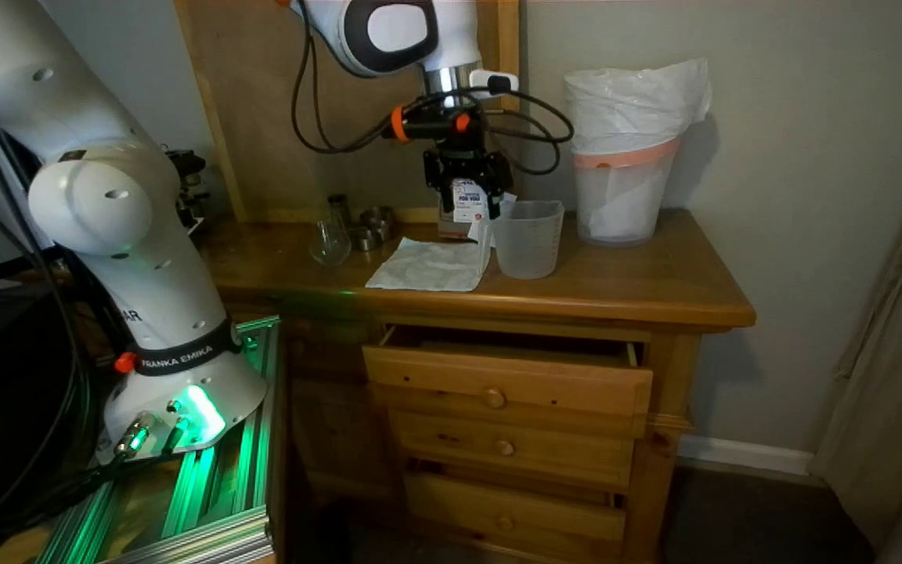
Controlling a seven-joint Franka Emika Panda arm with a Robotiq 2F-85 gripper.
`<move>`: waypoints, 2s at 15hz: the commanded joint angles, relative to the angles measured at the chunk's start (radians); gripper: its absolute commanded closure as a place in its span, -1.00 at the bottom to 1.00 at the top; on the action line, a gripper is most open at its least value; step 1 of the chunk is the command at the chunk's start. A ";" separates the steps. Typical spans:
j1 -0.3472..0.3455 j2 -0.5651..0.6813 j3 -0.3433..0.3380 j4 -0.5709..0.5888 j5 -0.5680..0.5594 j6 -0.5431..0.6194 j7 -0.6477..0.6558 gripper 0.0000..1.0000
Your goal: Turn the plastic jar over
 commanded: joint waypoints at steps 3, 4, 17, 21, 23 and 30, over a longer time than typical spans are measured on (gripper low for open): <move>0.009 0.070 -0.008 -0.072 0.116 0.256 -0.011 -1.00; 0.010 0.082 -0.009 -0.080 0.130 0.298 -0.010 -1.00; 0.041 0.183 -0.003 -0.070 0.269 0.505 -0.022 0.46; -0.003 0.189 0.025 -0.051 0.152 0.490 0.054 0.96; -0.023 0.190 0.037 -0.036 0.072 0.472 0.099 1.00; -0.118 0.202 0.115 0.086 -0.446 0.308 0.379 1.00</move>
